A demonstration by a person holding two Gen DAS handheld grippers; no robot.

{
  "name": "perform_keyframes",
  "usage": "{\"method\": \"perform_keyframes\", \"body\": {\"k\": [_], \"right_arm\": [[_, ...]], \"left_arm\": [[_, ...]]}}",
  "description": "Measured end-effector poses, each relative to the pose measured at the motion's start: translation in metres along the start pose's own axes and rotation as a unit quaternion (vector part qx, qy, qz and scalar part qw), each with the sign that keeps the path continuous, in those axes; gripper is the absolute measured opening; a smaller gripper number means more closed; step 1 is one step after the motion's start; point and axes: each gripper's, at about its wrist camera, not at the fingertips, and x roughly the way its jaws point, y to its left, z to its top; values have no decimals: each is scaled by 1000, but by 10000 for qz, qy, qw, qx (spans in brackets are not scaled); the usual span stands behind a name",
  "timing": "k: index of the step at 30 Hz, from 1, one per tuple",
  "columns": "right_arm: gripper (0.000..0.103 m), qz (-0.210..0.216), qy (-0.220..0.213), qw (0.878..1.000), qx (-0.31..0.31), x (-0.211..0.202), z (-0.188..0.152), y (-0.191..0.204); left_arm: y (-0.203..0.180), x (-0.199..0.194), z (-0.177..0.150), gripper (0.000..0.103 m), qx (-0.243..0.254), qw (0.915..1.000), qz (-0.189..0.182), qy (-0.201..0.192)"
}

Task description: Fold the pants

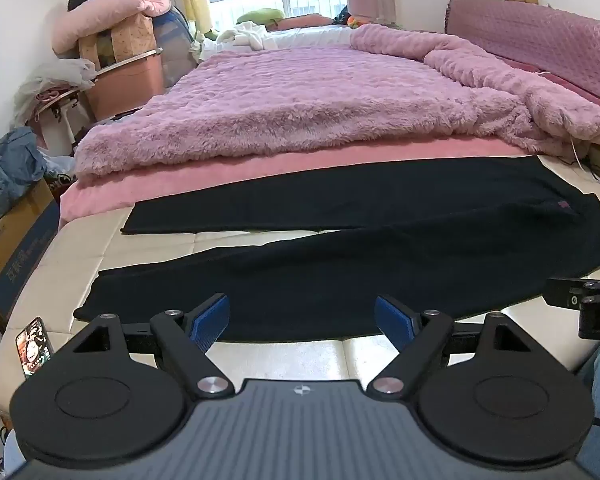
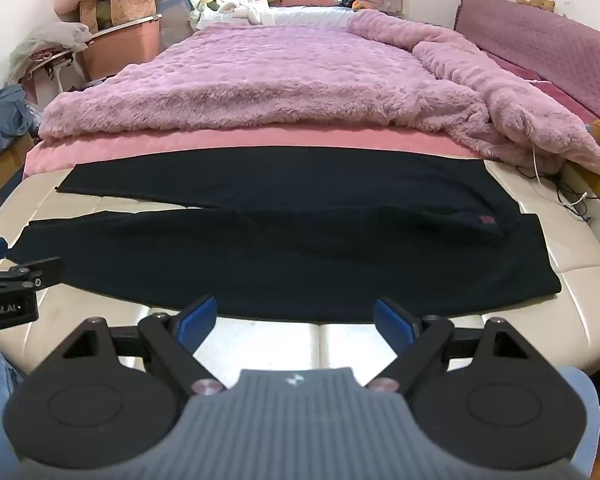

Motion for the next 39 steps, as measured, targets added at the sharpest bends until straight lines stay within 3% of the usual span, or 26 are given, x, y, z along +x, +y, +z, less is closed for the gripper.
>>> {"method": "perform_keyframes", "body": {"k": [39], "right_arm": [[82, 19, 37, 10000, 5, -2, -6, 0]], "left_arm": [[-7, -2, -3, 96, -20, 9999, -123, 22]]}}
